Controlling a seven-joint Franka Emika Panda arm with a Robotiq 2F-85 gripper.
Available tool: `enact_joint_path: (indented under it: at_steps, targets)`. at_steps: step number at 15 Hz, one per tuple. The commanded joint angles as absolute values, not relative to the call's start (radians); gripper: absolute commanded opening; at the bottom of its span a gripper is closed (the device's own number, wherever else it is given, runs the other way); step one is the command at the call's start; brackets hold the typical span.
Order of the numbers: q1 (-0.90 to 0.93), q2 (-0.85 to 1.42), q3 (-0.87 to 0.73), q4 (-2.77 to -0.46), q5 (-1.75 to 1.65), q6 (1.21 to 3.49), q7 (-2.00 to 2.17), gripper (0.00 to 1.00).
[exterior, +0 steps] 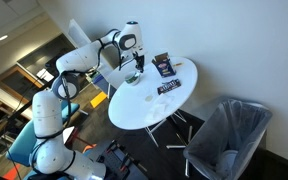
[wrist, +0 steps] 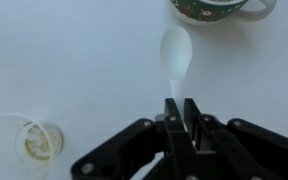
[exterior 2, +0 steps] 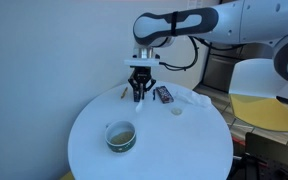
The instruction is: Put some of the things in the cup on the spoon
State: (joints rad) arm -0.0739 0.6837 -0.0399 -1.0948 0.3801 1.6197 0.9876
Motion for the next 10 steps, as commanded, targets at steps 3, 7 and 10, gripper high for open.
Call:
enact_joint_path:
  at_steps: [3,7,10]
  targets:
    - [-0.016,0.541,-0.075,-1.141,0.245,1.631,1.0,0.03]
    - [0.033,0.496,-0.067,-1.157,0.131,1.64,0.988,0.03]
    - [0.083,0.496,-0.062,-1.172,0.049,1.696,0.988,0.03]
